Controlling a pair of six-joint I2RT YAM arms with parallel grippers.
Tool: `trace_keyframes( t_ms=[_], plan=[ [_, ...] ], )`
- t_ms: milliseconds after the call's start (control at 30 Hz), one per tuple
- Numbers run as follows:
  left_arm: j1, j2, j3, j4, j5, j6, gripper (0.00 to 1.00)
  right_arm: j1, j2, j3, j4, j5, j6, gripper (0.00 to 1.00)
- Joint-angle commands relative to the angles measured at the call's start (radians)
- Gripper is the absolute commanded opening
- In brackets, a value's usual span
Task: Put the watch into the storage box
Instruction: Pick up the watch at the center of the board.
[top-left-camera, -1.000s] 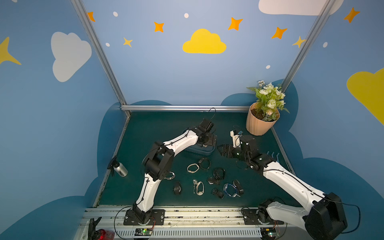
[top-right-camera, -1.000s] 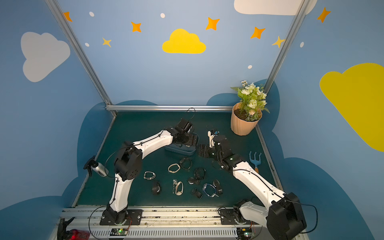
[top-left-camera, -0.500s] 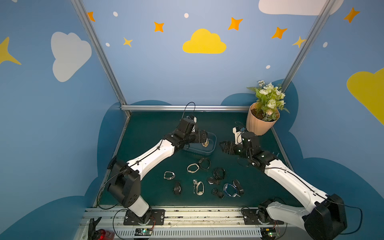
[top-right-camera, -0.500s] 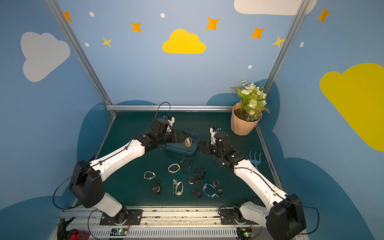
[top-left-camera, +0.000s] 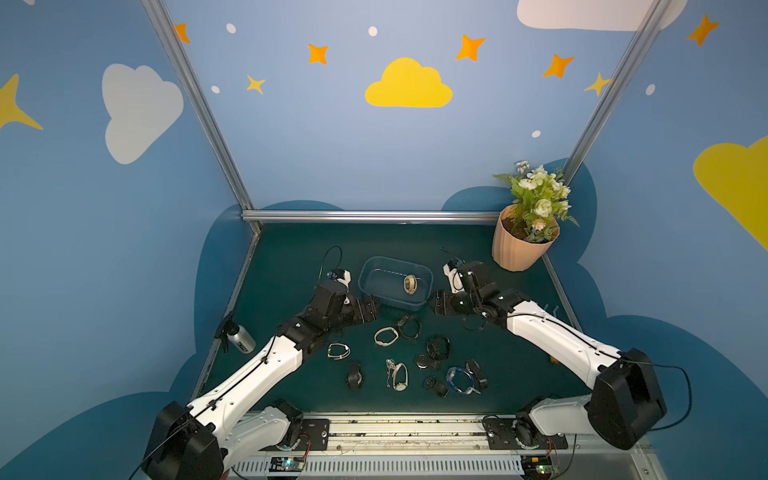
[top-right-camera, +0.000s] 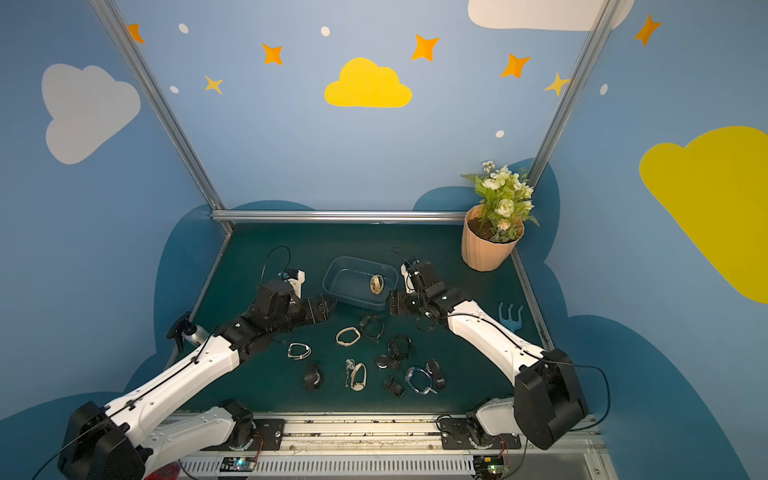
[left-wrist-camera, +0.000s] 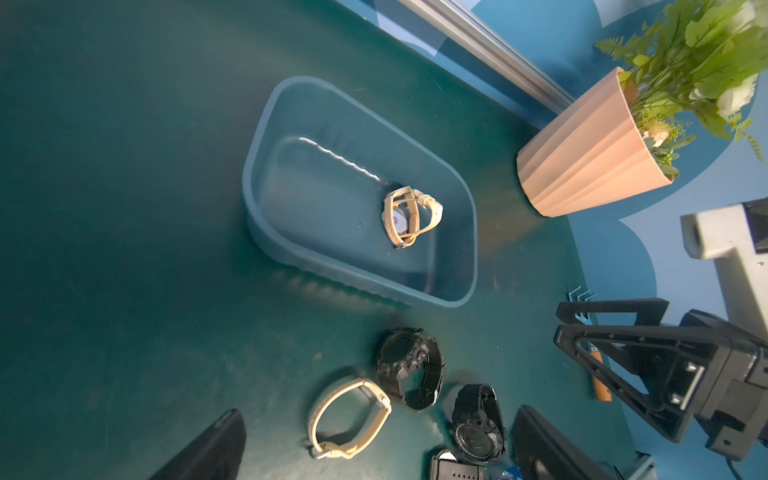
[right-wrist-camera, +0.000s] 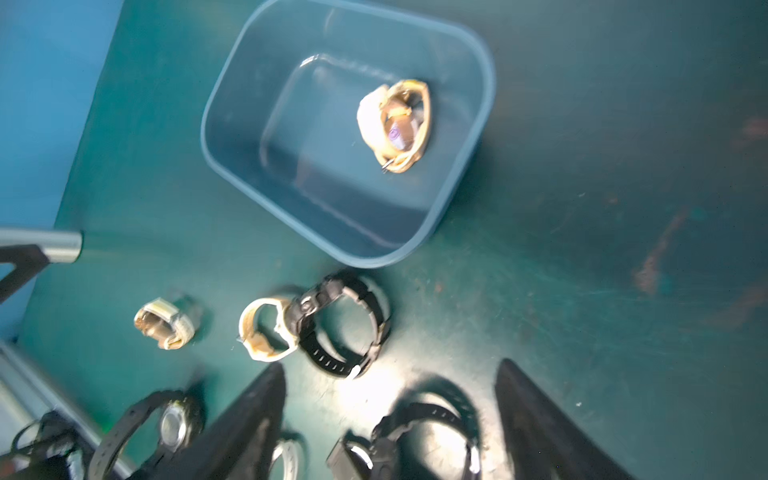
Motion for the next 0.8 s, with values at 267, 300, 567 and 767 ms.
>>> trace_keyframes(
  t_ms=[267, 300, 567, 767],
  plan=[
    [0.006, 0.004, 0.038, 0.036, 0.022, 0.044, 1.00, 0.097, 0.160, 0.077, -0.085, -0.080, 0.124, 0.53],
    [0.004, 0.005, 0.040, 0.040, 0.022, 0.040, 1.00, 0.105, 0.163, 0.066, -0.070, -0.067, 0.147, 0.50],
    [0.009, 0.028, 0.106, -0.125, 0.058, 0.032, 1.00, 0.190, 0.166, 0.046, -0.054, 0.116, 0.271, 0.48],
    [0.014, 0.006, 0.018, -0.041, 0.012, 0.046, 1.00, 0.192, 0.202, 0.045, -0.042, 0.173, 0.251, 0.41]
  ],
)
